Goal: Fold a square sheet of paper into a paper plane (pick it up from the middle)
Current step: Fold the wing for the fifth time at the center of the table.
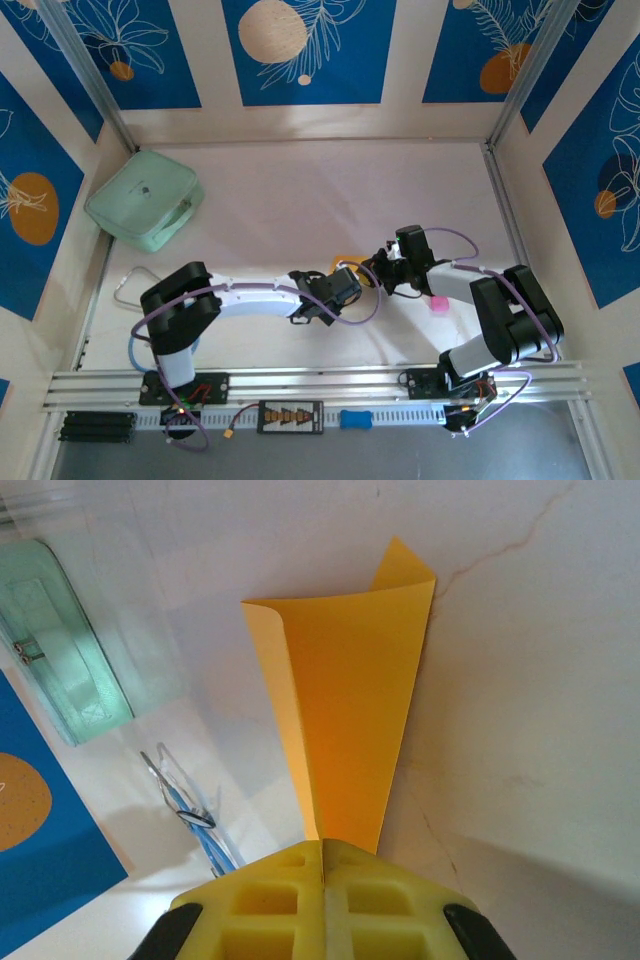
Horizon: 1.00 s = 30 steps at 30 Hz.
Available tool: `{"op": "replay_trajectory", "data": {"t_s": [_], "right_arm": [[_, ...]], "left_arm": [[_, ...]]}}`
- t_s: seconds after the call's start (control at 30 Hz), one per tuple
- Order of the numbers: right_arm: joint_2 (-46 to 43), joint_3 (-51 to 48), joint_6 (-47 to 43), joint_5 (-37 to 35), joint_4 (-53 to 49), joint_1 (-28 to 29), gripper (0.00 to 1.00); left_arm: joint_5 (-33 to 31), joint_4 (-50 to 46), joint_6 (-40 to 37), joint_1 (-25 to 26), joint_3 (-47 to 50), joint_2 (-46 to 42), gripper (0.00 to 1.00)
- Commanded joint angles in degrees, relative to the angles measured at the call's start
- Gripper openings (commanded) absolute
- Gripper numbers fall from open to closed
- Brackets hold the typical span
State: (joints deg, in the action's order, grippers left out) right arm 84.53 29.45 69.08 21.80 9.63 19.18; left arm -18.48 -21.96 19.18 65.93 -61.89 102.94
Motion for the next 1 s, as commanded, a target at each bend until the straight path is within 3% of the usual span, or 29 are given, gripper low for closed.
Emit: {"op": "replay_trajectory", "data": {"t_s": [0.0, 0.4, 0.77, 0.97], "right_arm": [[-1.11, 0.08, -0.35, -0.36, -1.45, 0.33, 0.04], [-1.88, 0.43, -1.45, -0.58, -3.02, 0.38, 0.08], [-11.09, 0.55, -8.06, -7.96, -17.41, -2.57, 0.37], [-16.51, -0.60, -9.66, -9.23, -21.39, -4.80, 0.39]], "left_arm": [[0.65, -1.23, 0.66, 0.60, -0.95, -0.83, 0.23], [1.53, -0.88, 1.37, 0.51, -0.86, -0.28, 0.12], [4.53, 0.47, 3.10, -0.70, 0.00, 0.68, 0.06], [6.48, 0.85, 3.55, -1.47, 0.15, 1.13, 0.10]]}}
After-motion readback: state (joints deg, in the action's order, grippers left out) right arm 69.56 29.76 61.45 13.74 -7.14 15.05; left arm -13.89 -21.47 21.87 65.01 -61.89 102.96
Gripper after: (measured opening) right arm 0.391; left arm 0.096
